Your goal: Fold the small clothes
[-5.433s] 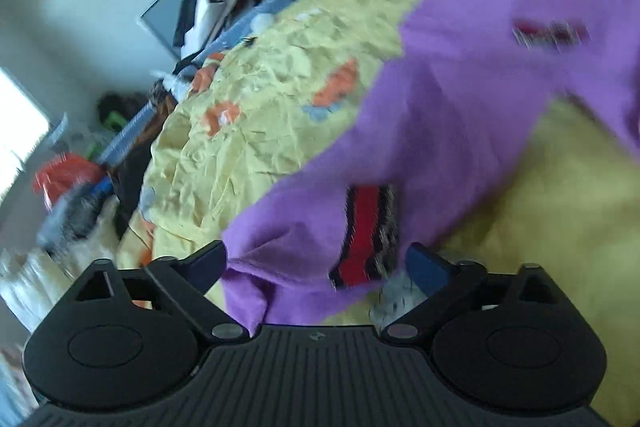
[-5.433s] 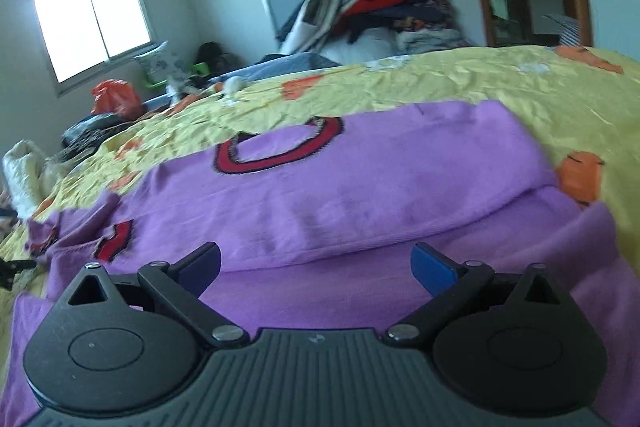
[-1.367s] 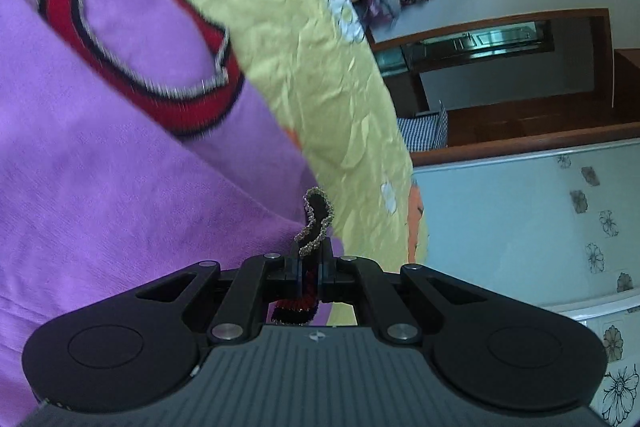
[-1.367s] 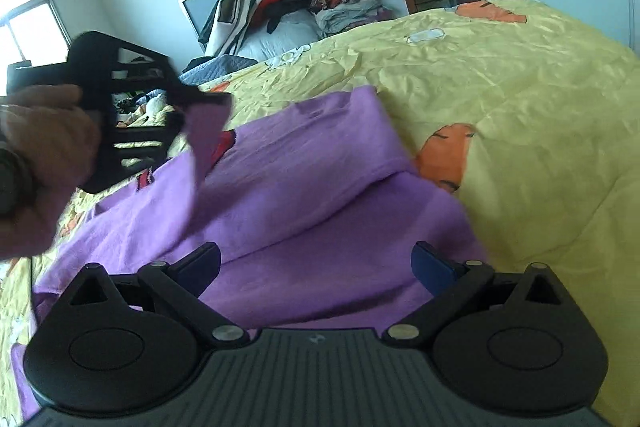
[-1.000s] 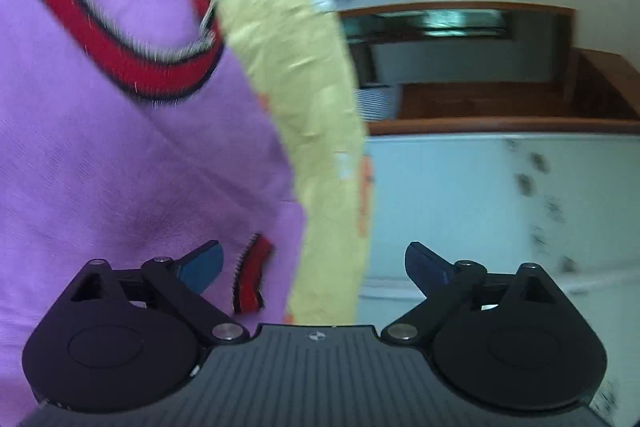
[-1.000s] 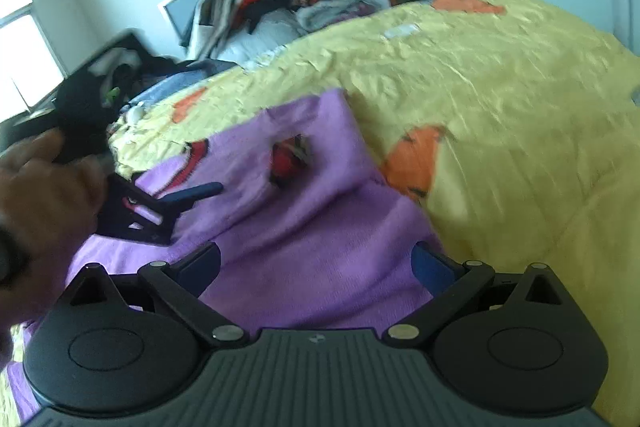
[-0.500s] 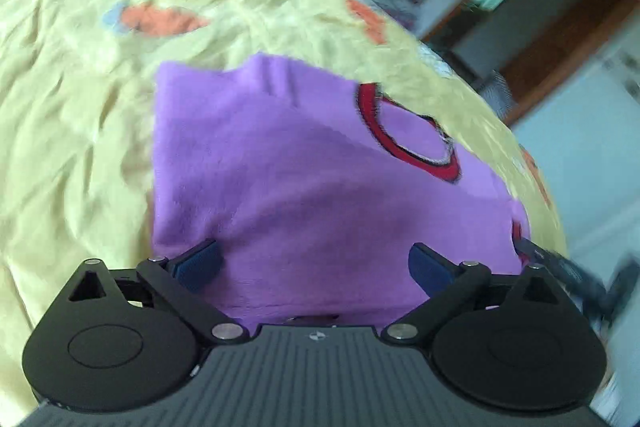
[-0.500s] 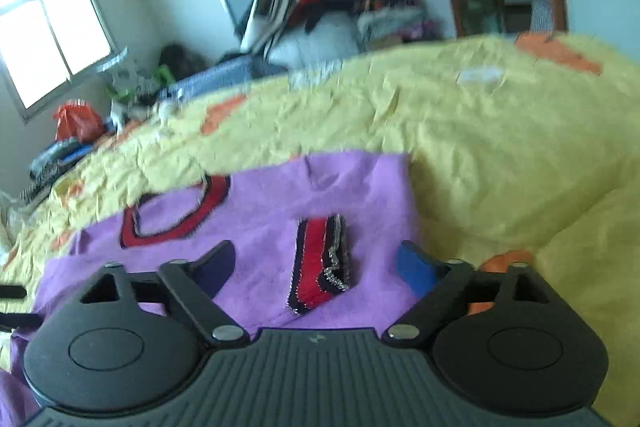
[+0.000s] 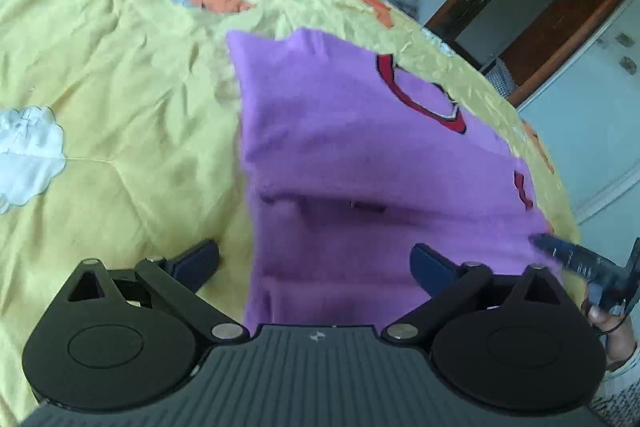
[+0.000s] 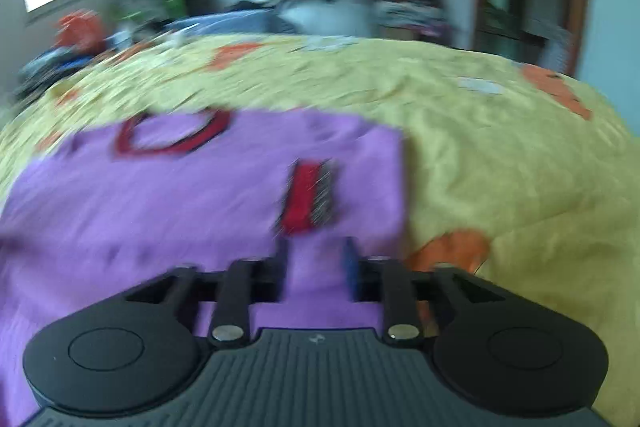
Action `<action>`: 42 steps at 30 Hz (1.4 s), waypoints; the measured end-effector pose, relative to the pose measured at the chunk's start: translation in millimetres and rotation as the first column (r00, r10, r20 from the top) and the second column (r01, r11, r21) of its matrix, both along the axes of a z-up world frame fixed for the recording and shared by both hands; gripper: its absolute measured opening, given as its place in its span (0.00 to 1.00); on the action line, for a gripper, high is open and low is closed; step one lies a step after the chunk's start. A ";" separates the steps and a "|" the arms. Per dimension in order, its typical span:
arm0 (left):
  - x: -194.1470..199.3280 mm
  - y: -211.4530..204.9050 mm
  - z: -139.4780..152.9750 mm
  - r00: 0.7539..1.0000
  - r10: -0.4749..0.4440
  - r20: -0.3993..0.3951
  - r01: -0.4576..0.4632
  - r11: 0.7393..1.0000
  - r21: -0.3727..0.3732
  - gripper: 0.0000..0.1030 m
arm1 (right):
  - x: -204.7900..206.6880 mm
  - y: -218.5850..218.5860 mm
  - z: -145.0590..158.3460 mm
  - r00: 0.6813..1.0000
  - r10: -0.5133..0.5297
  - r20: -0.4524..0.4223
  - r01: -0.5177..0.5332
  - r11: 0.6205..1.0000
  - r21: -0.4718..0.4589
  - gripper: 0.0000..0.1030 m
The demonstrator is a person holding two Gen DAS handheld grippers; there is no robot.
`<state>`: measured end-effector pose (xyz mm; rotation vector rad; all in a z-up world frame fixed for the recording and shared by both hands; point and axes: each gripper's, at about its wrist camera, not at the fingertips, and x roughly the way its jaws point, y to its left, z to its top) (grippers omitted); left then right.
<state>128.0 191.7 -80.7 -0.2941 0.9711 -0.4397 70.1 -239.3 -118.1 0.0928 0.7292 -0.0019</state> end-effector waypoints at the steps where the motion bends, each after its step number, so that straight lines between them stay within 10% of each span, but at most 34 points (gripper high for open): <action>1: -5.1 -0.9 1.2 1.000 -0.016 -0.001 0.016 0.999 0.030 0.96 | -6.3 5.2 -8.8 0.998 0.041 -0.052 -0.043 0.998 -0.045 0.59; 7: -54.8 6.9 4.4 0.993 -0.118 -0.022 0.120 0.982 0.147 0.96 | -60.5 -25.9 -3.3 0.998 -0.018 -0.058 0.016 0.999 -0.046 0.65; 12: -65.2 44.5 -10.0 0.988 -0.102 -0.113 0.076 0.973 -0.217 0.97 | -103.7 -69.9 -5.8 0.997 -0.036 -0.072 0.053 0.968 0.244 0.65; 15: -61.1 46.2 -16.5 0.987 -0.128 -0.101 0.093 0.952 -0.293 0.94 | -114.9 -71.7 -13.9 0.999 0.005 -0.052 0.012 0.949 0.315 0.65; 24: -71.9 50.0 -33.9 0.971 -0.172 -0.167 0.097 0.918 -0.385 0.45 | -142.0 -38.9 -18.5 0.993 0.118 -0.023 -0.103 0.932 0.347 0.36; 26: -70.6 52.0 -43.4 0.964 -0.161 -0.212 0.066 0.917 -0.393 0.02 | -144.5 -37.7 -22.2 0.996 0.085 -0.027 -0.068 0.924 0.376 0.13; 42: -145.9 71.8 0.5 0.977 -0.157 -0.144 0.049 0.824 -0.565 0.01 | -209.6 -83.5 44.7 0.981 0.012 0.193 -0.136 0.753 0.643 0.02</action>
